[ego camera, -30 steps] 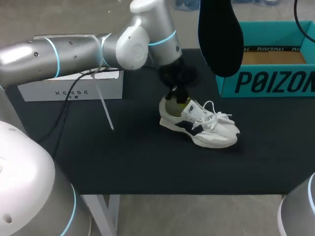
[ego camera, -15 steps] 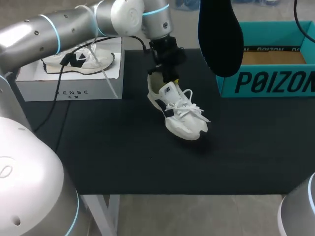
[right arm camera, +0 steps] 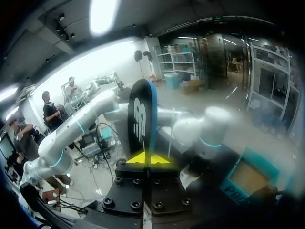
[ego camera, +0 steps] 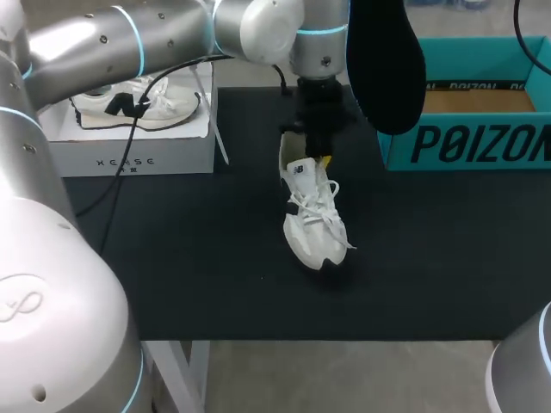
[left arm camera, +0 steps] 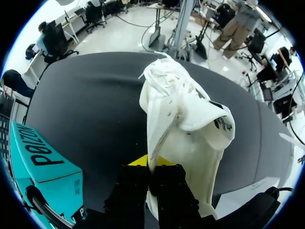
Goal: Take the shoe out of the shoebox, open the shoe tongue, remove and reinsert the insole, then place the shoe into the shoebox
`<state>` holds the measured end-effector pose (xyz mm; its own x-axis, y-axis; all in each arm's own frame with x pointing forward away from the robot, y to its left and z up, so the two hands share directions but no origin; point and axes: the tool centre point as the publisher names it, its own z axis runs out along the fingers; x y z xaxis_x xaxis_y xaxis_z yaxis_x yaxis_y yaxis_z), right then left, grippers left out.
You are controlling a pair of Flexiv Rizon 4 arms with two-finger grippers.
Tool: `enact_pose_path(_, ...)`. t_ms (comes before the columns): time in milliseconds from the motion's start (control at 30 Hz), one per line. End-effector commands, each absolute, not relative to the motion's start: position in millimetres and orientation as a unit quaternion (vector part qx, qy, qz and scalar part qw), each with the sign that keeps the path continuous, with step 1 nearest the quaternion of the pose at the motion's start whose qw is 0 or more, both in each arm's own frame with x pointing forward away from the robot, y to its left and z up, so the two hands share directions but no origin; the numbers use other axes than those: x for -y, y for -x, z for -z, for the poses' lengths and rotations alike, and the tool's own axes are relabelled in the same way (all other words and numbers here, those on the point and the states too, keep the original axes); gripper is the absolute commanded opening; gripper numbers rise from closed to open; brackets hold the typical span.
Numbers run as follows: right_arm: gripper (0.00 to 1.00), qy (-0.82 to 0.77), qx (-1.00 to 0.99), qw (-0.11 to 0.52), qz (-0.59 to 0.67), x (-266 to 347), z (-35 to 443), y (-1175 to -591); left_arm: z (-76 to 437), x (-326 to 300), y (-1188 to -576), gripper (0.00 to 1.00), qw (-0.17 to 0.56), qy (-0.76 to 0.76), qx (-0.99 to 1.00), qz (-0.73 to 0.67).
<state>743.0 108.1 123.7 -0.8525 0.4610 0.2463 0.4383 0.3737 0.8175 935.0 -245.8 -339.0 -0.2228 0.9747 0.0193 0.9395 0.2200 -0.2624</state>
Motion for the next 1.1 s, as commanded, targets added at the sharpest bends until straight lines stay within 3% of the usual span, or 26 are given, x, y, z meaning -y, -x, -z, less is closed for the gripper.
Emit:
enact_pose_path(33,0.00,-0.271,-0.829,0.011,-0.488,-110,-124,-745,343,255,-932,0.00,0.096,0.621,0.773,-0.089)
enact_pose_path(600,0.00,-0.271,-0.829,0.011,-0.488,-110,-124,-745,361,300,-901,0.00,0.115,0.659,0.738,-0.091)
enact_pose_path(1100,0.00,-0.271,-0.829,0.011,-0.488,-110,-124,-745,380,303,-904,0.00,0.120,0.654,0.741,-0.096)
